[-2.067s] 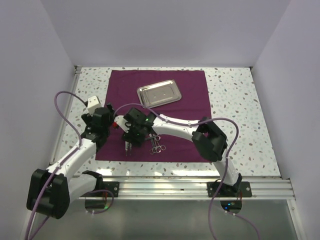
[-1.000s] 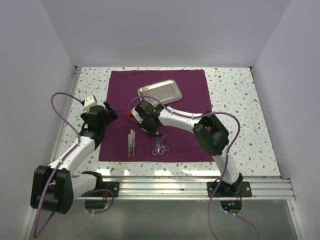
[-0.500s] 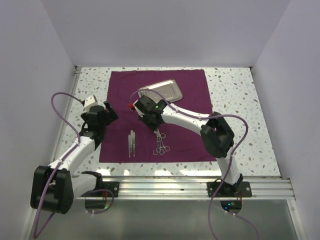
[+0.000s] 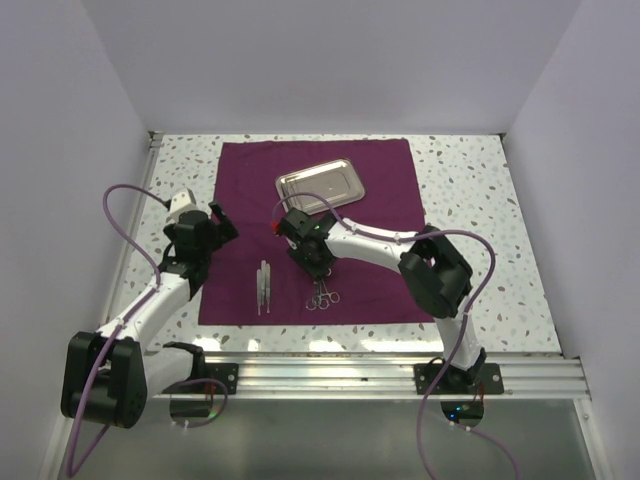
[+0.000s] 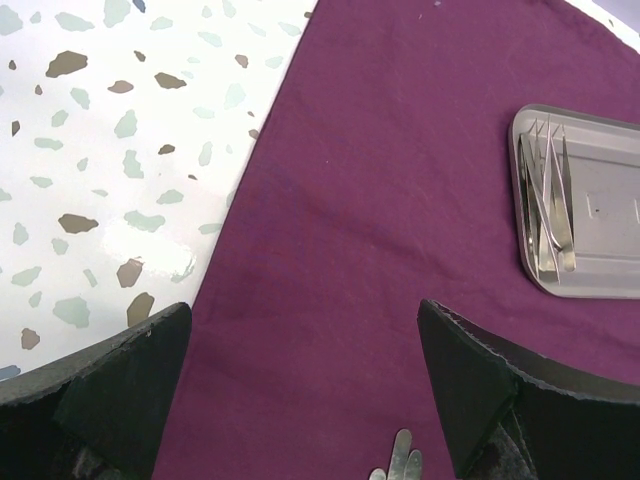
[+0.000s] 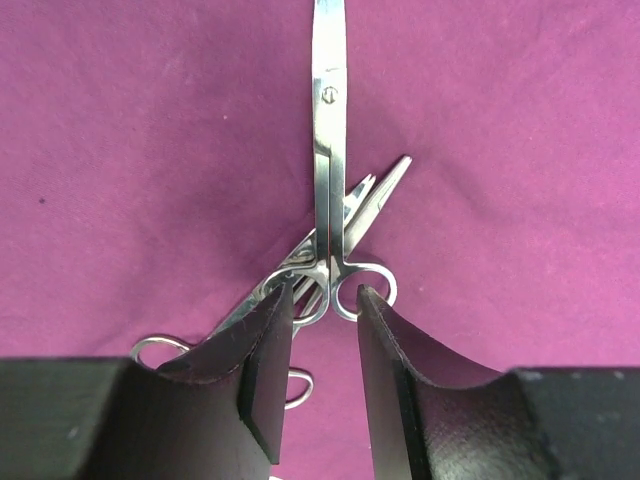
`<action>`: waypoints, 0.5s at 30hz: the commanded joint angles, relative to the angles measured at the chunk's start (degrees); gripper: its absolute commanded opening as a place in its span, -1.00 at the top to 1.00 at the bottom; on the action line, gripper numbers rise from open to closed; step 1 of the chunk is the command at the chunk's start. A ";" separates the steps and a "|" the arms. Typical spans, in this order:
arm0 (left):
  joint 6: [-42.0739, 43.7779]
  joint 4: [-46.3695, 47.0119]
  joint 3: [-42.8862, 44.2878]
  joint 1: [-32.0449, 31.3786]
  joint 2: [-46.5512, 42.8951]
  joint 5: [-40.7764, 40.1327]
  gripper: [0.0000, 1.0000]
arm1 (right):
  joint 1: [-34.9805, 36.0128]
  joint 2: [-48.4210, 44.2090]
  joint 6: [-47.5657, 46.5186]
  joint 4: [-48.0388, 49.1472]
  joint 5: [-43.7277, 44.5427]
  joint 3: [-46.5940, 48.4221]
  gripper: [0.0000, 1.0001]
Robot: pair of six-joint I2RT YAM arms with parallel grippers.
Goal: Open and lay out the surgical kit
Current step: Adjust the medical item in the surgical kit.
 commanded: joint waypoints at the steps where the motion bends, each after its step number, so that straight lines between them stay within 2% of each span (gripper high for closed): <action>1: -0.50 2.75 0.39 0.60 -1.34 0.71 -0.99 | 0.38 -0.08 1.34 2.01 0.08 0.74 0.28; 8: -0.41 3.19 0.13 0.60 -1.69 1.14 -0.99 | 0.56 -0.07 2.22 1.04 2.10 0.04 0.31; 15: -0.41 3.81 0.13 0.60 -1.17 1.94 -0.99 | 0.73 -3.23 4.77 1.83 0.70 -5.75 0.32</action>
